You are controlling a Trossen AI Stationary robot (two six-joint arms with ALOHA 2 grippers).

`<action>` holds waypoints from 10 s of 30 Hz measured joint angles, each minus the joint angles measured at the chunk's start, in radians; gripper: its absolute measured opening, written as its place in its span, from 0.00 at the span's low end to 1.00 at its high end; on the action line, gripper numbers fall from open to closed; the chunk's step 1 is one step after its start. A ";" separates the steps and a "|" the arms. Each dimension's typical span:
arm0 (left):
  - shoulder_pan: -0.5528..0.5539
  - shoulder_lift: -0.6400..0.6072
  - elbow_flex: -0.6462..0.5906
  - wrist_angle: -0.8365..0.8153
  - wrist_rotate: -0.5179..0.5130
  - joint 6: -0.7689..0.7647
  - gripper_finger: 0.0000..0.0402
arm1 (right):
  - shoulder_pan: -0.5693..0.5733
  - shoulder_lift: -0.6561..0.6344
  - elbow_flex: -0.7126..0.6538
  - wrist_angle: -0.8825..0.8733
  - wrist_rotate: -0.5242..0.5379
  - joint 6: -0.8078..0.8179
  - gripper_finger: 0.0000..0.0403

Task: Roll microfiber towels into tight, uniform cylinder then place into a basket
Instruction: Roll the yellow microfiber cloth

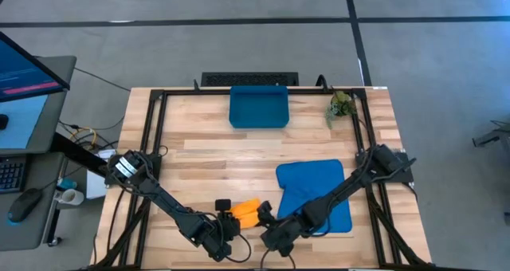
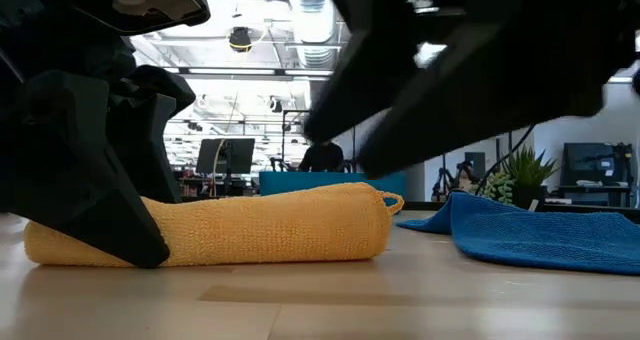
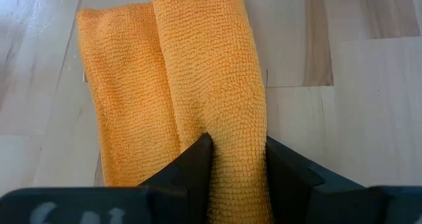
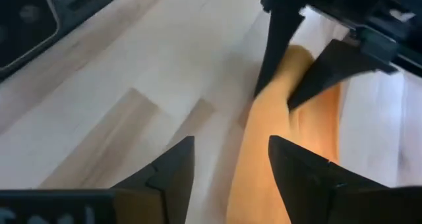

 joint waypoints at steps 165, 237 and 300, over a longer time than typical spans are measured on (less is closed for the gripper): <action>0.012 -0.001 -0.001 -0.153 -0.093 -0.215 0.28 | -0.279 0.025 0.002 -0.045 -0.294 0.607 0.42; -0.056 -0.193 -0.231 0.185 -0.423 -0.207 0.28 | -0.301 0.077 0.001 -0.050 -0.315 0.681 0.42; 0.038 -0.107 -0.228 0.221 -0.205 -0.136 0.28 | -0.297 -0.023 -0.006 -0.167 -0.352 0.666 0.39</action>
